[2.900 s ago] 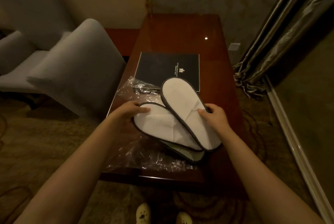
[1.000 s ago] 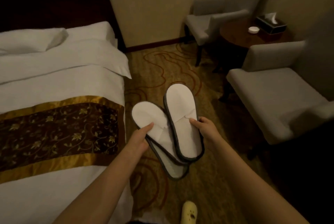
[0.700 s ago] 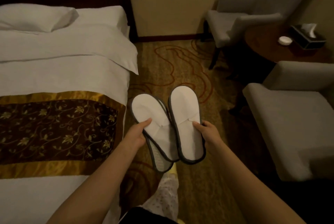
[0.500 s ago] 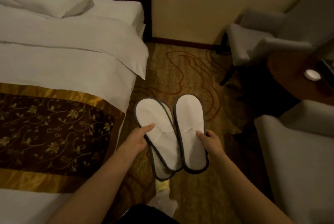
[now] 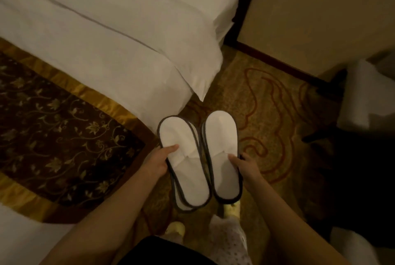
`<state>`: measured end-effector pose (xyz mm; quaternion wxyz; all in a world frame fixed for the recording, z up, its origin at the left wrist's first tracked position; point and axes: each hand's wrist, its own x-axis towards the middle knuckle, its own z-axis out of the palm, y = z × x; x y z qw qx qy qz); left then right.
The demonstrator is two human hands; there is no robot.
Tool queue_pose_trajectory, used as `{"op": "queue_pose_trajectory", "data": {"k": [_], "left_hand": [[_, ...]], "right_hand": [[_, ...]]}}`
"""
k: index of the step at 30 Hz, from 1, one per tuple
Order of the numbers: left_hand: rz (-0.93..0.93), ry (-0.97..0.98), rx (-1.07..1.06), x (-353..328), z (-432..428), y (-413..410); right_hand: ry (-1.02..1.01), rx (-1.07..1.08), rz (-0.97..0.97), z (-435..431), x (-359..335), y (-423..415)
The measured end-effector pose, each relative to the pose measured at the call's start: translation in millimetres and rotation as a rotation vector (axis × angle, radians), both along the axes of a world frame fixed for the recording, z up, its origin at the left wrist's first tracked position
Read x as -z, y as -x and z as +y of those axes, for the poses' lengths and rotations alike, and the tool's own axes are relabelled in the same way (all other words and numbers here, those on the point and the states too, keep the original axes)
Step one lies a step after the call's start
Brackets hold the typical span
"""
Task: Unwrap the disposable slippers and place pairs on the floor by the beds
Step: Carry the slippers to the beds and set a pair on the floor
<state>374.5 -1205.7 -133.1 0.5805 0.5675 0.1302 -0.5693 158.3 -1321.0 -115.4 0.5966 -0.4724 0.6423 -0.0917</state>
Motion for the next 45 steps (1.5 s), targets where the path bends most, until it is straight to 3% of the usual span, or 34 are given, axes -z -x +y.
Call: {"op": "queue_pose_trajectory", "data": {"k": [4,10,18,27,38,45], "left_hand": [[-0.018,-0.047,-0.223,19.0,-13.0,-8.5],[-0.014,-0.298,-0.513,45.5,-34.6,4.9],[0.107,-0.29,-0.852,91.8,-47.2,23.6],[0.045,-0.434,-0.99,259.3,-50.6,28.2],[0.03,-0.39,-0.999,509.9,-29.5,7.6],[-0.071,-0.316,-0.909,576.9,-24.5,-4.5]], "right_hand": [[-0.023,-0.196,0.026,-67.9,22.5,-27.3],[-0.066,-0.575,0.106,-151.5,54.1,-65.0],[-0.139,-0.789,0.149,-202.6,122.3,-104.2],[-0.151,-0.958,0.231,-200.4,310.3,-133.4],[-0.091,-0.997,0.209,-170.3,590.4,-194.1],[-0.034,-1.044,0.278,-166.7,661.9,-201.5]]}}
